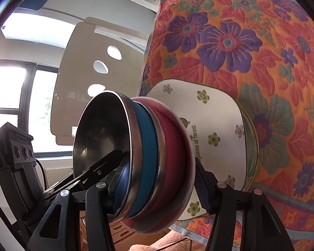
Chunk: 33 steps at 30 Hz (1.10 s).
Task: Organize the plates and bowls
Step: 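Carry the bowl stack with the right gripper over the forest-print plate stack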
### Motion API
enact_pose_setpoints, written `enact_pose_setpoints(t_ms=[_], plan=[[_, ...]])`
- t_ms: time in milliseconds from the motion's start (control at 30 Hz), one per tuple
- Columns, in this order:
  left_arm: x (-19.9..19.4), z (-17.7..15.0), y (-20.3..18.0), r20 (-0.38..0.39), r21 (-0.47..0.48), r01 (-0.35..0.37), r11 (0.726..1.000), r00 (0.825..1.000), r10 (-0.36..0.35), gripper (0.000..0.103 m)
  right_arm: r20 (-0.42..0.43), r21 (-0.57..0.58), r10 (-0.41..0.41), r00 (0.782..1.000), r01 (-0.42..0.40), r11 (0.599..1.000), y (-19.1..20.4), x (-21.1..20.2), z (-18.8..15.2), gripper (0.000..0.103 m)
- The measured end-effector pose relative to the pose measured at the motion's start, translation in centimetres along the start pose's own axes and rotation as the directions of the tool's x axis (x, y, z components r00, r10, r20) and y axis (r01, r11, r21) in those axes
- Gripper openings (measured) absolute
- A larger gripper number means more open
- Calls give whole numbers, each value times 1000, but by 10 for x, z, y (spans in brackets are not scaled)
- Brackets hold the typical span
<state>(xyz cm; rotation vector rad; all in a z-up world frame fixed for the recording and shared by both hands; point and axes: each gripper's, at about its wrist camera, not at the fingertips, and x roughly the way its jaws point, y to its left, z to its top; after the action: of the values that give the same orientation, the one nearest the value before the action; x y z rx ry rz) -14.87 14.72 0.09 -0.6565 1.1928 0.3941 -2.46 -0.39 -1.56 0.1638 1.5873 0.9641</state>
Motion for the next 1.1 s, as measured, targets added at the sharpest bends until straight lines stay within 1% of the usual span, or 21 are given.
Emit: enact_pose_setpoints(t_ms=[300,433,567,667,733,833,967,1000,1100], plan=[[6,-4,-9,-13,48,-3,999,1000,4,31,24,20,14,1000,-15,1000,-14,0,2,56],[8,-7,-11,-25,58,10,998,1000,-9,31,29,29,19,999,-20,999,-18,-2,2,56],[12,-10,-17,-38,75,17,997,999,-14,31,39,33,4,999,-5,999,-21,-7,2,56],[14,-11,-23,-44,86,29,996,999,-25,31,43,30,-24,999,22,999,-22,-10,1,56],[16,-12,-28,-45,100,17,995,999,-13,32,47,36,-42,998,40,999,-24,-13,1,56],[16,-12,-29,-42,107,12,994,999,-8,32,51,52,-41,998,39,998,-27,-14,2,58],[9,-9,-25,-24,90,9,996,1000,-7,32,44,45,-59,997,57,997,-23,-19,3,58],[2,-8,-22,-7,85,17,996,1000,-16,32,52,41,-55,997,53,998,-22,-24,2,58],[-19,-6,-19,35,89,12,996,999,-16,32,103,5,-49,994,49,999,-16,-47,-2,60]])
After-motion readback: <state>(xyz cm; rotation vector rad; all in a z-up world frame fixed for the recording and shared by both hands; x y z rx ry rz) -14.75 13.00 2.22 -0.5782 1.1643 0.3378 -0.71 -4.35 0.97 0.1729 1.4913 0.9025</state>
